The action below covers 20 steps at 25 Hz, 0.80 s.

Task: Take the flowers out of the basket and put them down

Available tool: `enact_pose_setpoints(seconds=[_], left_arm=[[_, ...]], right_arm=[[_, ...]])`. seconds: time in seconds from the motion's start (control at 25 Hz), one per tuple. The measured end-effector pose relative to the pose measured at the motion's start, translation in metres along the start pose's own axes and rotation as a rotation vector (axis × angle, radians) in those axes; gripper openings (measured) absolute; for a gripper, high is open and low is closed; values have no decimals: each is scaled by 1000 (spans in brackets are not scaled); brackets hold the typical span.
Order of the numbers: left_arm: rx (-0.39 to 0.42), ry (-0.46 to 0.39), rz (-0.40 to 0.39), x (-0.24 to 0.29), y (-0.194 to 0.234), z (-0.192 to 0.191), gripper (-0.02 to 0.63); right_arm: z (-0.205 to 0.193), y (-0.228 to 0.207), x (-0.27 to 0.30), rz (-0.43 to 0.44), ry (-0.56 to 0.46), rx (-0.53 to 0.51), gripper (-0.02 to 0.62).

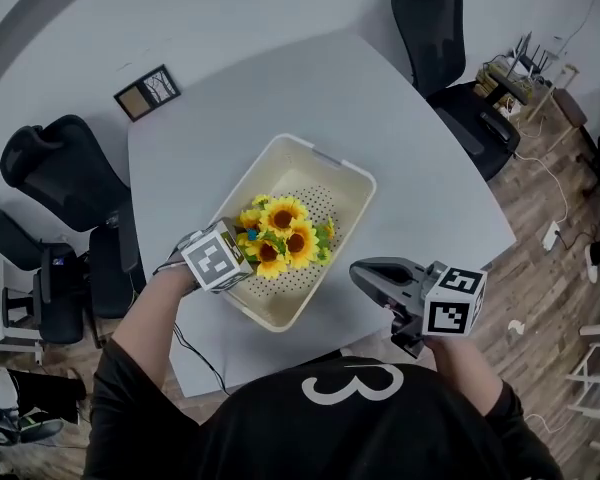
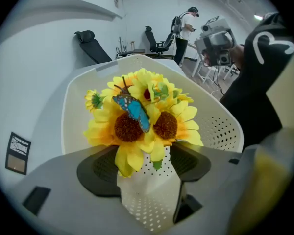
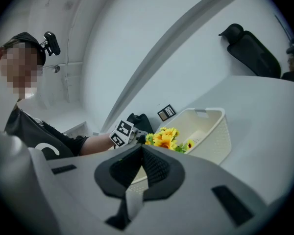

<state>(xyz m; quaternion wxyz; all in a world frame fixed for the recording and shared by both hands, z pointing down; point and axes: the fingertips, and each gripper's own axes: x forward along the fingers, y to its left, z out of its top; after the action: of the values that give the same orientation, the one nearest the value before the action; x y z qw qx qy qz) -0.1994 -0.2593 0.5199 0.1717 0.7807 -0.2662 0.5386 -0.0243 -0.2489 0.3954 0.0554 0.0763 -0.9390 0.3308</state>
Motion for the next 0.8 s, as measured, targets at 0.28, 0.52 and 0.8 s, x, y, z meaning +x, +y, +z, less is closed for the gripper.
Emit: enact_pose_setpoints(seconds=[0.28, 0.52, 0.8], left_arm=[[0, -108, -47, 12, 11, 26, 313], [74, -249, -39, 28, 20, 72, 313], [76, -469, -3, 35, 27, 98, 313]], right_arm=[[13, -27, 9, -31, -25, 20, 8], [21, -55, -2, -63, -45, 63, 8], [-8, -61, 5, -87, -22, 110, 8]])
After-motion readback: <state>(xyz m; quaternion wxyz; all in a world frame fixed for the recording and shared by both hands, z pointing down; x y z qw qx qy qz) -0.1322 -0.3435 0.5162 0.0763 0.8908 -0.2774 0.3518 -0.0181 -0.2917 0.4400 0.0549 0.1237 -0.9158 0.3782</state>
